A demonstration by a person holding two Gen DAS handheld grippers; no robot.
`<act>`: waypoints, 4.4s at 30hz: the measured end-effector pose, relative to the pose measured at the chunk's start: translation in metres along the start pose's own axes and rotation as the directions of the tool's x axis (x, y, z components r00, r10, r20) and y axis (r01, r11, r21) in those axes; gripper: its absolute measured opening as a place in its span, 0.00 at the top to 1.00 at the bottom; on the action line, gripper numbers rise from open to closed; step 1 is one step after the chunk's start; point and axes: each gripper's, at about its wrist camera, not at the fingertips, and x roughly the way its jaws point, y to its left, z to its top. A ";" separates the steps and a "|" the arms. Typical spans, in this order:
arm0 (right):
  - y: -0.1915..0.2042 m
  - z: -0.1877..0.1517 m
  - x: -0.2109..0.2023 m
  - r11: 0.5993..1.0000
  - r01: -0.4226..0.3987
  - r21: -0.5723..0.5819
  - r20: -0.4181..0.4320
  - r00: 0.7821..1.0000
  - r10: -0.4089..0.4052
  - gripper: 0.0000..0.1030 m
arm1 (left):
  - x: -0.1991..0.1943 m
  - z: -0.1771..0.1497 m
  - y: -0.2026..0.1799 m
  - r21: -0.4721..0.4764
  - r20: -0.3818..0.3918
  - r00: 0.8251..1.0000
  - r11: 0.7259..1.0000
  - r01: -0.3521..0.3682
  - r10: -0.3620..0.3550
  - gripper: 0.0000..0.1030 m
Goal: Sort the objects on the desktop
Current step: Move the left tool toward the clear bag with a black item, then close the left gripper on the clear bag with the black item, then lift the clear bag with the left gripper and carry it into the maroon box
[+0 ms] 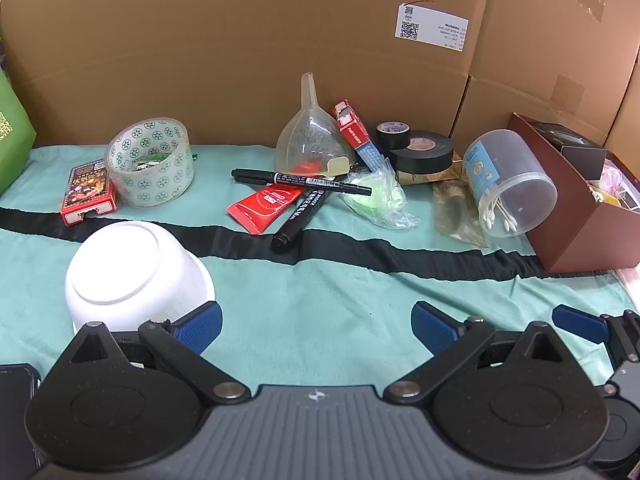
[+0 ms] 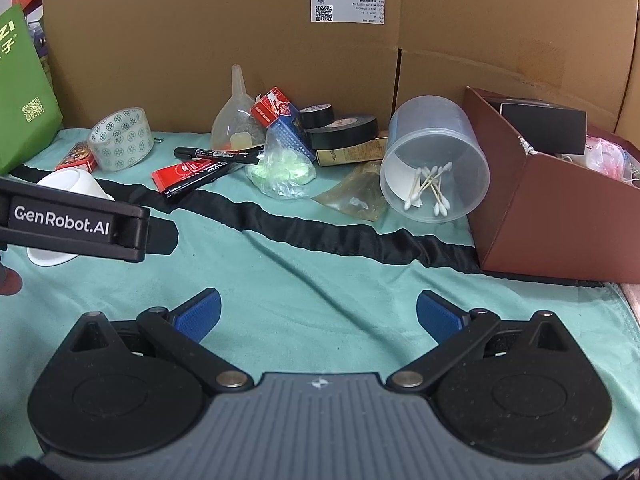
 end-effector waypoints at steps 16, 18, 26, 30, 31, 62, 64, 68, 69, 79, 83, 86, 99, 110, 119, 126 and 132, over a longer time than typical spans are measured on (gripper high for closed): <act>-0.001 0.002 0.010 1.000 -0.009 0.006 -0.014 1.000 0.009 0.02 | 0.007 0.002 -0.002 0.017 0.014 1.000 1.000 0.023 -0.024 0.00; -0.001 0.003 0.012 1.000 -0.002 0.002 -0.013 1.000 0.002 0.02 | 0.005 0.005 -0.001 0.019 0.031 0.999 0.999 0.036 -0.037 0.00; -0.004 0.013 0.019 1.000 -0.022 0.021 0.030 0.999 0.022 0.02 | 0.008 0.022 0.000 0.073 0.095 0.995 0.997 0.031 -0.037 0.07; -0.002 0.018 0.024 0.998 -0.059 0.018 0.053 0.997 0.058 0.03 | 0.018 0.029 0.008 0.034 0.057 0.996 0.997 0.070 -0.072 0.15; -0.001 0.020 0.026 0.997 -0.071 0.015 0.060 0.996 0.070 0.03 | 0.020 0.031 0.010 0.030 0.054 0.996 0.997 0.071 -0.072 0.16; -0.041 0.045 0.097 0.985 -0.028 0.170 0.044 0.999 0.021 0.32 | 0.125 0.074 -0.070 0.004 -0.164 0.927 0.939 0.343 -0.338 0.55; -0.043 0.046 0.099 0.984 -0.027 0.178 0.048 0.999 0.019 0.36 | 0.132 0.074 -0.066 -0.031 -0.158 0.919 0.932 0.360 -0.360 0.55; -0.045 0.044 0.098 0.983 -0.032 0.182 0.056 0.998 0.022 0.46 | 0.131 0.072 -0.069 -0.023 -0.153 0.919 0.931 0.364 -0.363 0.65; -0.045 0.043 0.097 0.983 -0.033 0.179 0.055 0.998 0.023 0.47 | 0.129 0.070 -0.070 -0.012 -0.151 0.920 0.931 0.364 -0.361 0.66; -0.045 0.023 0.054 0.983 -0.116 0.146 0.020 0.993 0.114 0.50 | 0.080 0.039 -0.059 -0.024 -0.179 0.909 0.925 0.378 -0.376 0.69; -0.042 0.008 0.029 0.982 -0.152 0.114 0.003 0.988 0.152 0.50 | 0.054 0.019 -0.059 -0.015 -0.184 0.912 0.929 0.369 -0.365 0.69; -0.031 0.009 0.012 0.981 -0.168 0.094 -0.014 0.985 0.170 0.50 | 0.035 0.002 -0.054 -0.025 -0.192 0.912 0.931 0.364 -0.362 0.69; -0.031 -0.021 -0.028 0.978 -0.193 0.077 -0.018 0.981 0.195 0.41 | 0.018 -0.016 -0.068 -0.008 -0.185 0.932 0.948 0.317 -0.313 0.40; -0.038 -0.019 -0.027 0.980 -0.166 0.109 -0.009 0.986 0.168 0.32 | 0.029 -0.007 -0.064 -0.046 -0.196 0.929 0.949 0.313 -0.315 0.38; -0.041 -0.020 -0.008 0.979 -0.145 0.145 -0.017 0.989 0.149 0.31 | 0.041 0.002 -0.073 0.018 -0.213 0.929 0.949 0.315 -0.304 0.40; -0.024 -0.025 -0.004 0.992 -0.121 0.033 0.014 0.993 0.121 0.59 | 0.041 -0.004 -0.086 0.073 -0.185 0.940 0.950 0.305 -0.287 0.58; -0.033 -0.027 -0.016 0.989 -0.135 0.064 0.026 0.991 0.134 0.72 | 0.032 -0.006 -0.083 0.035 -0.185 0.929 0.942 0.333 -0.321 0.64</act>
